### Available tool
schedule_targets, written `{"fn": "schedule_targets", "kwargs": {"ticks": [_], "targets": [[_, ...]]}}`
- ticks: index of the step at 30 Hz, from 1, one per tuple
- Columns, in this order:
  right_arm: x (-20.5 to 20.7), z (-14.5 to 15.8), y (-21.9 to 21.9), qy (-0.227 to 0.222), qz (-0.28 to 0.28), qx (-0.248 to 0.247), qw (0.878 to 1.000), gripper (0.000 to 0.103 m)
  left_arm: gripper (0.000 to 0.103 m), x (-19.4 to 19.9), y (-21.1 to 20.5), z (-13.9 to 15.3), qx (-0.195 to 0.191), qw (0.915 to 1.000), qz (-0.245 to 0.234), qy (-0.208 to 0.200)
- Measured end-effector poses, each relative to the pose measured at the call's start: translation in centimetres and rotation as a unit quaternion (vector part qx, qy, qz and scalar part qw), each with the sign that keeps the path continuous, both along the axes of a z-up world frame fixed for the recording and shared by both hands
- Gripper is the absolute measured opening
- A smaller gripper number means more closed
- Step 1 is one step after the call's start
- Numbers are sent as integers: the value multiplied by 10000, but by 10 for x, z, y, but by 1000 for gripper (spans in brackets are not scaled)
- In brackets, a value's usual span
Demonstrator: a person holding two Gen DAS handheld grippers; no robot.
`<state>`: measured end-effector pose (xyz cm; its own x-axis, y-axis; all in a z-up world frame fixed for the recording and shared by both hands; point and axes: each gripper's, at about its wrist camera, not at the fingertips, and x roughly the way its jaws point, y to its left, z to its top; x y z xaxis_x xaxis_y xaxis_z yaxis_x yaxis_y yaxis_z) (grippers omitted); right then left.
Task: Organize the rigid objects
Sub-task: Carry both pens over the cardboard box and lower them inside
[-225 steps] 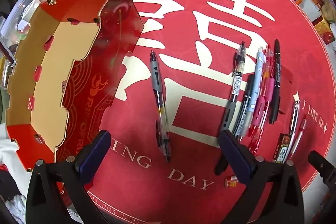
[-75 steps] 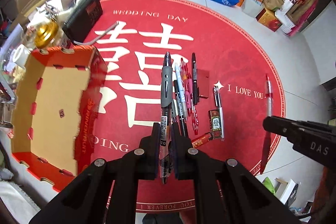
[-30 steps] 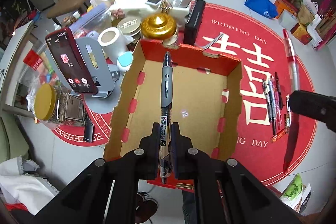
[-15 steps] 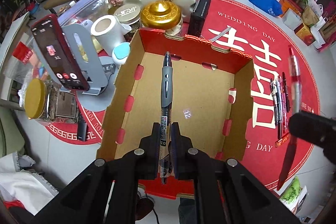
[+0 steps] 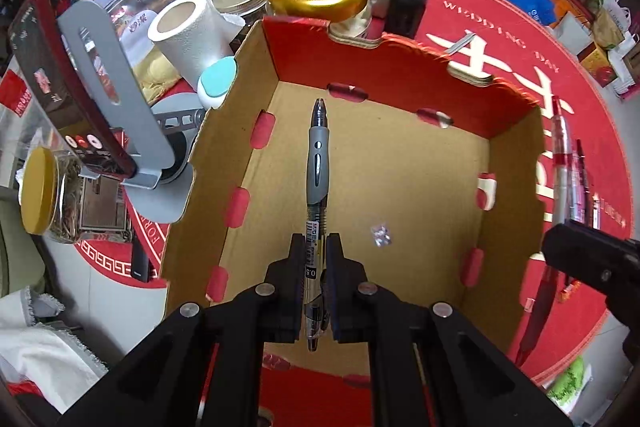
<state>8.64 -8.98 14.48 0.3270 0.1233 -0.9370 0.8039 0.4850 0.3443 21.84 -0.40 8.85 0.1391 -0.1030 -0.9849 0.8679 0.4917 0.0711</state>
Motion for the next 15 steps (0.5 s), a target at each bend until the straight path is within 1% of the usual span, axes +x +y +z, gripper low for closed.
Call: {"fn": "schedule_targets", "kwargs": {"ticks": [2, 7, 11, 15], "targets": [[-1, -8, -2, -11, -30, -14, 10000, 11, 11, -1, -3, -8, 27, 9999, -77, -67], [-2, -25, -9, 17, -164, 106, 9998, 11, 11, 2, -6, -21, 86, 10000, -14, -1], [3, -31, -13, 44, -157, 93, 9998, 11, 11, 3, -9, -27, 137, 9999, 5, 32], [6, -35, -14, 59, -172, 102, 9998, 11, 11, 3, -12, -31, 141, 9998, -89, 72]]}}
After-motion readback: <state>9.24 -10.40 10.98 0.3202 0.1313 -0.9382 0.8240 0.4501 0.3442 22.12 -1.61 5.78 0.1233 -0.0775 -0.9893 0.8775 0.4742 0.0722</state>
